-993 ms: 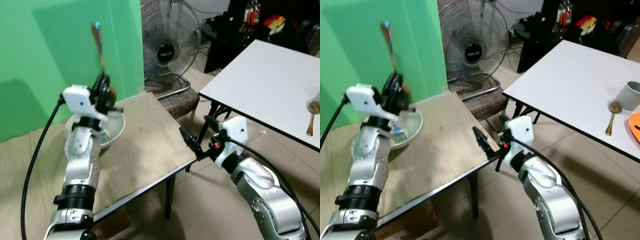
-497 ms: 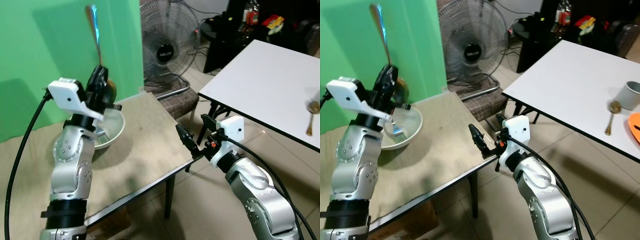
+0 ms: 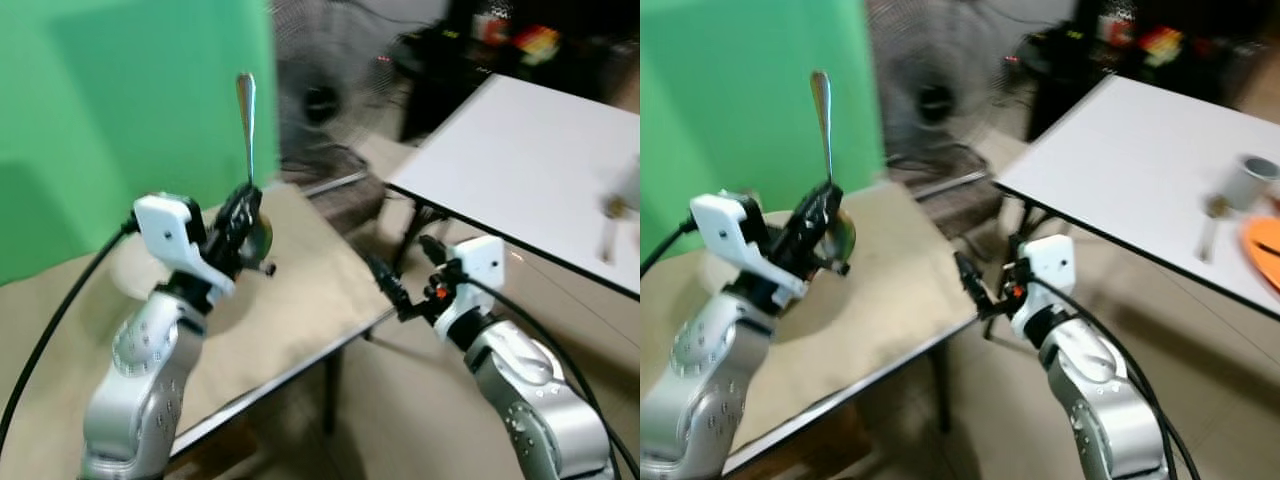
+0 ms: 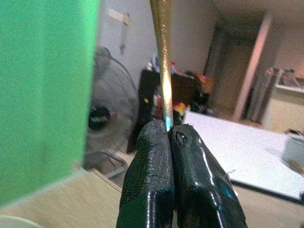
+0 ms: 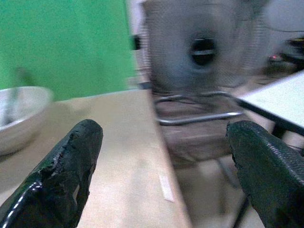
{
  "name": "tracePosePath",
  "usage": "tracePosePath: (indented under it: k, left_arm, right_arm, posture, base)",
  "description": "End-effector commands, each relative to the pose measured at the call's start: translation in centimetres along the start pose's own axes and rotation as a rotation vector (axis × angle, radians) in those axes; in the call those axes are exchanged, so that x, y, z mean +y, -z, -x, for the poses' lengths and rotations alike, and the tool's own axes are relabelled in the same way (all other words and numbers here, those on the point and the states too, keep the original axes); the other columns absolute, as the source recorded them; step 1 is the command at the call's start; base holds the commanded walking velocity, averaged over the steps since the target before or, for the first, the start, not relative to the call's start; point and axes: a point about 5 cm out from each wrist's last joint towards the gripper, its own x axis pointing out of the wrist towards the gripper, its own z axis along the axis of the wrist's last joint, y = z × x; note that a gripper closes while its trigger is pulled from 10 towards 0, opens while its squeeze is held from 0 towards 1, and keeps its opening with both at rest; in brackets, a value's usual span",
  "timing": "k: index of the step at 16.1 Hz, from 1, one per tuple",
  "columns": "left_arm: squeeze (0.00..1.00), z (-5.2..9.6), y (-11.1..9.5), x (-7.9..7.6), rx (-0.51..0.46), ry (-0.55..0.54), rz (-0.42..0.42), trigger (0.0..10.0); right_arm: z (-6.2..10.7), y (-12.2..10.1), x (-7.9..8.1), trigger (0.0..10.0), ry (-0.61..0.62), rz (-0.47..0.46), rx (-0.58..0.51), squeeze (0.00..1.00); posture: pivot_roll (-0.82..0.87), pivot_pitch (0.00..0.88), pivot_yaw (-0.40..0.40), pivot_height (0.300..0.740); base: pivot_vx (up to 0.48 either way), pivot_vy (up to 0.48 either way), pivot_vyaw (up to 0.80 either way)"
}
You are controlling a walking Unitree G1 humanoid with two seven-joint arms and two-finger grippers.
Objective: Setting the table
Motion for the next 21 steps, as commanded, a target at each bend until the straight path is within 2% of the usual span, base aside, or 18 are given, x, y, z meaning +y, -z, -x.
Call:
tracePosePath:
  k: [1,5,7,10,12,21]
  left_arm:
    - [0.00,0.2,-0.2,-0.2,0.021,-0.055,-0.034,10.0]
    - [0.00,0.7,0.4,0.0,0.081,-0.131,-0.107,10.0]
    - [0.00,1.0,0.6,0.2,0.100,-0.151,-0.137,10.0]
    - [0.00,0.8,0.3,0.7,0.118,-0.183,-0.191,10.0]
    - [0.00,0.4,0.3,0.8,0.129,-0.201,-0.190,10.0]
    - [0.00,0.2,1.1,0.8,0.167,-0.187,-0.186,10.0]
  right_arm:
    - [-0.3,-1.5,-0.7,10.0,0.029,0.004,-0.044,0.00]
    - [0.1,-1.6,-1.0,10.0,0.070,0.033,-0.014,0.00]
    - [0.3,-1.4,-1.0,10.0,0.082,0.064,0.011,0.00]
    - [-0.1,-0.7,-0.6,10.0,0.088,0.030,0.041,0.00]
    - [-0.1,-0.4,-0.7,10.0,0.117,-0.007,0.062,0.00]
    - [0.3,-0.2,-1.0,10.0,0.156,0.019,0.092,0.00]
  posture:
    - [-0.03,0.000,-0.024,0.740]
    - [-0.08,0.000,-0.017,0.740]
    - [-0.07,0.003,-0.019,0.740]
    - [-0.05,0.010,-0.016,0.740]
    - [-0.05,0.013,-0.007,0.740]
    - [-0.09,0.010,0.017,0.740]
  base:
    - [0.000,0.000,-0.80]
    - [0.000,-0.064,-0.70]
    - [0.000,-0.424,0.00]
    - [0.000,-0.449,0.00]
    - [0.000,-0.450,0.00]
    - [0.000,-0.450,0.00]
